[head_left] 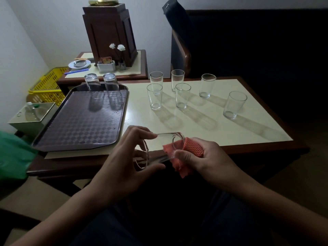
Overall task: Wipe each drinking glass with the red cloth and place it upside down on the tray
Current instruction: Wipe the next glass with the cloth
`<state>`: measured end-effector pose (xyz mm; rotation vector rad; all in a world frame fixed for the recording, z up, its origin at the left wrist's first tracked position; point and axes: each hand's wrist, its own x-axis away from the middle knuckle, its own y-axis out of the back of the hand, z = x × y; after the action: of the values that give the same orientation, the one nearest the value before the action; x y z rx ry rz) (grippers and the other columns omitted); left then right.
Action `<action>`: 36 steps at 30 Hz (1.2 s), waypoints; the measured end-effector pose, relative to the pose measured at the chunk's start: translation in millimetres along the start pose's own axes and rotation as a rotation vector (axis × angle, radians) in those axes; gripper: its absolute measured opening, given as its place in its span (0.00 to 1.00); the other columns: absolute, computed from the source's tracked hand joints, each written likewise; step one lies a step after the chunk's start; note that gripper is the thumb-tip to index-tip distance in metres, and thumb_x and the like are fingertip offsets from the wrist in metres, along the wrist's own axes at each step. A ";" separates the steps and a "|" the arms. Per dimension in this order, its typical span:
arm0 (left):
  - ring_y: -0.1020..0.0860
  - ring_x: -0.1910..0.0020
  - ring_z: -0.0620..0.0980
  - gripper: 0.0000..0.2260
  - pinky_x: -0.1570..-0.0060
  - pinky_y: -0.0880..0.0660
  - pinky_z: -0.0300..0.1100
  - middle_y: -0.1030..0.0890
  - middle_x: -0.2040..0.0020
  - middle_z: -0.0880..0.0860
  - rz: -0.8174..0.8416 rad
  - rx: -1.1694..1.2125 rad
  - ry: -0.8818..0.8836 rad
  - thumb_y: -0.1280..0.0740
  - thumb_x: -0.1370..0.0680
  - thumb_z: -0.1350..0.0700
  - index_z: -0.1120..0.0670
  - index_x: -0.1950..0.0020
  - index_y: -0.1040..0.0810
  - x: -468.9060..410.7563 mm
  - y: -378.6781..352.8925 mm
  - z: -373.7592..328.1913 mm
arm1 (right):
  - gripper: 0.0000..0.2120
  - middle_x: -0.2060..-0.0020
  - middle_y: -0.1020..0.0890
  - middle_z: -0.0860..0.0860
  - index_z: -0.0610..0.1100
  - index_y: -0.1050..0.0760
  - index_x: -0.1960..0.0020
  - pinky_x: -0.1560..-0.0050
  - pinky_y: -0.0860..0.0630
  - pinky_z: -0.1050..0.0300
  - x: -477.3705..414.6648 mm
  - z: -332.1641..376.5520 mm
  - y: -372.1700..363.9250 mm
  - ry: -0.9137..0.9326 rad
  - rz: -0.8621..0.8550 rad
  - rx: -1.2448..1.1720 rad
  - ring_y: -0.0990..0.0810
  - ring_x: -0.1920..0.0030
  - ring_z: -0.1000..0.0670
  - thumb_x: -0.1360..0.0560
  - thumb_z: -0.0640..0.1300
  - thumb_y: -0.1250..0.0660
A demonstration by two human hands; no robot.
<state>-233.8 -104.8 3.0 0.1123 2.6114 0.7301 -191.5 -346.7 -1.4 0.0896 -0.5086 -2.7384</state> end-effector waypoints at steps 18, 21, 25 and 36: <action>0.19 0.56 0.60 0.28 0.55 0.20 0.50 0.20 0.53 0.62 0.030 0.813 0.887 0.29 0.26 0.41 0.62 0.37 0.25 -9.0 -20.3 -15.1 | 0.41 0.21 0.34 0.62 0.60 0.63 0.15 0.25 0.27 0.56 32.9 7.9 -48.1 0.061 0.169 -0.099 0.31 0.23 0.63 0.18 0.58 0.40; 0.21 0.62 0.58 0.30 0.61 0.22 0.49 0.20 0.57 0.61 0.035 0.865 0.880 0.30 0.25 0.35 0.53 0.32 0.29 -9.9 -21.1 -15.8 | 0.39 0.14 0.48 0.57 0.53 0.60 0.13 0.17 0.39 0.51 32.6 5.5 -49.6 0.210 0.112 0.084 0.47 0.16 0.59 0.18 0.51 0.43; 0.21 0.55 0.56 0.29 0.55 0.24 0.47 0.19 0.51 0.60 0.033 0.902 0.858 0.31 0.27 0.38 0.57 0.35 0.27 -14.4 -13.9 -6.7 | 0.33 0.20 0.30 0.52 0.49 0.42 0.15 0.24 0.29 0.58 21.2 1.4 -40.1 0.321 -0.064 0.120 0.30 0.22 0.58 0.17 0.44 0.34; 0.23 0.49 0.61 0.32 0.50 0.22 0.52 0.23 0.45 0.66 0.124 0.998 0.828 0.33 0.22 0.41 0.63 0.27 0.30 -10.4 -7.5 1.0 | 0.20 0.36 0.21 0.53 0.45 0.19 0.30 0.31 0.24 0.56 11.2 4.1 -21.9 0.499 -0.167 0.180 0.21 0.33 0.54 0.21 0.46 0.26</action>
<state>-223.8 -112.8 2.3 0.3090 3.5104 -0.7394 -209.7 -330.1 -5.4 0.8679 -0.6169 -2.6740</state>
